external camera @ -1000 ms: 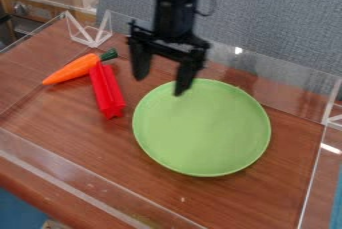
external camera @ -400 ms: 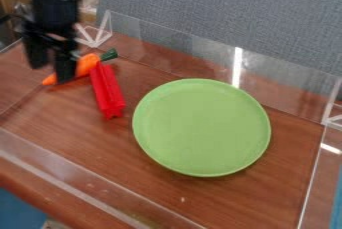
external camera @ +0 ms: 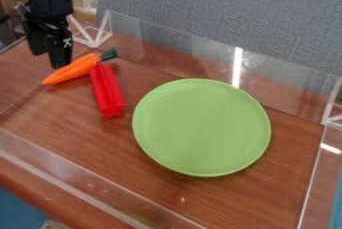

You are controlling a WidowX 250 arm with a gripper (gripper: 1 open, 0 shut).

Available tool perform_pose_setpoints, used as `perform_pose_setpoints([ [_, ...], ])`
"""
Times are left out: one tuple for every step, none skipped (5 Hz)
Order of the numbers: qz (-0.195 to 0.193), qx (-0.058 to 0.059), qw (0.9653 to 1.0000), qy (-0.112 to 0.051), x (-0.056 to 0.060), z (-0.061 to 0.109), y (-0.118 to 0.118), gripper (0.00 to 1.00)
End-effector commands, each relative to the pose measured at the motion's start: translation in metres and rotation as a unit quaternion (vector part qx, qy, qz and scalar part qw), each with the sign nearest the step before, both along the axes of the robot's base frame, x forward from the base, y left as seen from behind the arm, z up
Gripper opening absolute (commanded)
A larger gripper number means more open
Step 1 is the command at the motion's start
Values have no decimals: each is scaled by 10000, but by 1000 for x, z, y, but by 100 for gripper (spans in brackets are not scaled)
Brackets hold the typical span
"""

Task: Put the carrot on the right side

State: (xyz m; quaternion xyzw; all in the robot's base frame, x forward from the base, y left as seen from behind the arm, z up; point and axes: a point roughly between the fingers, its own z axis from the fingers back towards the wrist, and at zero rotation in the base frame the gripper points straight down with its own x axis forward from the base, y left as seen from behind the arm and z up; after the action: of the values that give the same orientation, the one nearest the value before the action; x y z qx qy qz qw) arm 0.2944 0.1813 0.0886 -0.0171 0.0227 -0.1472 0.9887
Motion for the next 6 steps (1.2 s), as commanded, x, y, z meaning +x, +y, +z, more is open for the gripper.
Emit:
perform_pose_setpoints([
  [-339, 131, 9989, -285, 17, 10, 8, 100],
  [-624, 80, 9976, -285, 26, 1, 7, 100],
  [-872, 12, 9958, -277, 33, -5, 4, 100],
  [-615, -59, 9977, -281, 34, -10, 10, 100],
  [-349, -115, 9989, -295, 31, -13, 17, 0],
  [-14, -190, 9993, -330, 23, -13, 17, 0],
])
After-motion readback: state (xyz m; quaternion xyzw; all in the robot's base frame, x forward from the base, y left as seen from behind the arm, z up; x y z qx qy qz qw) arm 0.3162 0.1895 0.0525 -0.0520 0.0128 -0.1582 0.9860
